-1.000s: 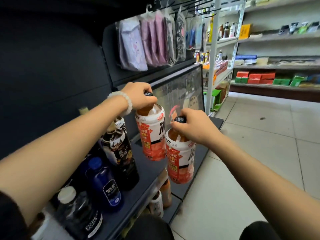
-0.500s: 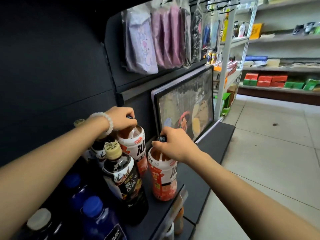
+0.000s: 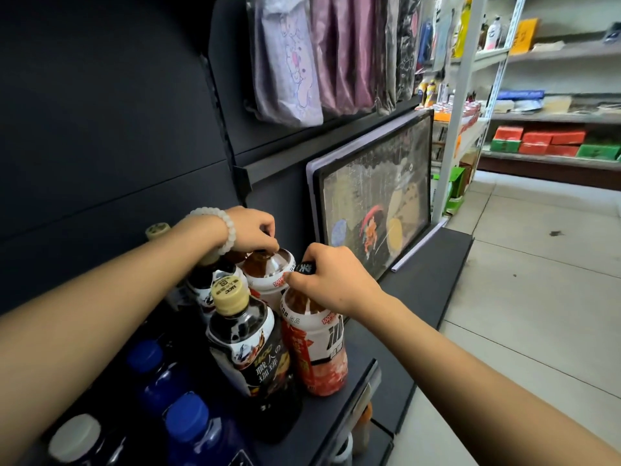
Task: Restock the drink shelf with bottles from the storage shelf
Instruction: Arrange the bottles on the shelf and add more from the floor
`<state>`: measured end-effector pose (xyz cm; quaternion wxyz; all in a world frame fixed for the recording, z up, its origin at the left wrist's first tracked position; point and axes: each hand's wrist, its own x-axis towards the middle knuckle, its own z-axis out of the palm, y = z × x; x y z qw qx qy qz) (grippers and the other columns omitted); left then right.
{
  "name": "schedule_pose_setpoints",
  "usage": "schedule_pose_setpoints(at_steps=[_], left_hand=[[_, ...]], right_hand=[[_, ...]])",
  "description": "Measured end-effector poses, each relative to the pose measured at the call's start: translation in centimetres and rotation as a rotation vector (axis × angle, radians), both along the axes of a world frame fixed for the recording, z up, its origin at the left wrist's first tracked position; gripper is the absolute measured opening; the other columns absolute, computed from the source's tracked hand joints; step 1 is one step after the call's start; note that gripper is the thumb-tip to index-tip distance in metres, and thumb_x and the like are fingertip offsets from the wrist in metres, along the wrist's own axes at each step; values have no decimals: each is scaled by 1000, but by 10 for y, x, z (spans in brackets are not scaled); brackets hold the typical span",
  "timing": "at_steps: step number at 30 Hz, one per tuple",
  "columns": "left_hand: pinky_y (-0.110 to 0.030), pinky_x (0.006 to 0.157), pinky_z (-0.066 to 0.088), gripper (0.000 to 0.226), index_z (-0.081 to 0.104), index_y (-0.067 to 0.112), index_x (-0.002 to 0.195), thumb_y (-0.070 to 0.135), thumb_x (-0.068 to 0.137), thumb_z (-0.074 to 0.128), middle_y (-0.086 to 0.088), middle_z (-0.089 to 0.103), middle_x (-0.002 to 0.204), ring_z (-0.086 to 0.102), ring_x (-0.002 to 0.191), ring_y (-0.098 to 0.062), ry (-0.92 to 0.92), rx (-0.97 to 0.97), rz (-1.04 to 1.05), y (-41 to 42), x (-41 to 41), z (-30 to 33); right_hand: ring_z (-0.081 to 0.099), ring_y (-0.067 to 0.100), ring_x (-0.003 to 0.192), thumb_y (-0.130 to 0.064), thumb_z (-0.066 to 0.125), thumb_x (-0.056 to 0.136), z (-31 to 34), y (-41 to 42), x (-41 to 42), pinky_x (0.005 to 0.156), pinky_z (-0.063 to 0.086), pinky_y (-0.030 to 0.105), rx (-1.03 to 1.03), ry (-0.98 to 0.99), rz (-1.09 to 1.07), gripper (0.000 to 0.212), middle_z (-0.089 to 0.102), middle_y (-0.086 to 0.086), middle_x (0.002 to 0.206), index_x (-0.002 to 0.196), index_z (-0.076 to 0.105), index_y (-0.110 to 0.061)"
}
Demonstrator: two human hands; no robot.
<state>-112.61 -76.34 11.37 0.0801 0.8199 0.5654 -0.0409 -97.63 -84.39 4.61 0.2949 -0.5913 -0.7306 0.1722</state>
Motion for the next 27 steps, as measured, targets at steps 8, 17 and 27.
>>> schedule_pose_setpoints(at_steps=[8, 17, 27], left_hand=[[-27, 69, 41, 15, 54, 27, 81, 39, 84, 62, 6, 59, 86, 53, 86, -15, 46, 2, -21, 4, 1, -1], [-26, 73, 43, 20, 58, 27, 92, 44, 83, 64, 11, 55, 83, 53, 86, -13, 109, -76, -44, 6, 3, -7], [-35, 90, 47, 27, 62, 33, 102, 53, 87, 52, 5, 62, 107, 55, 100, -16, 74, 105, -1, -10, -8, 2]], right_hand=[[59, 26, 73, -43, 61, 84, 1, 1, -2, 58, 42, 33, 2, 24, 1, 37, 60, 8, 73, 90, 54, -7], [56, 26, 75, -48, 60, 83, 6, -6, -3, 57, 41, 31, 1, -88, 10, 42, 52, 4, 75, 94, 52, -8], [60, 24, 80, -51, 55, 85, 12, -18, 10, 62, 46, 32, -45, -158, 81, 41, 61, 2, 86, 104, 54, -16]])
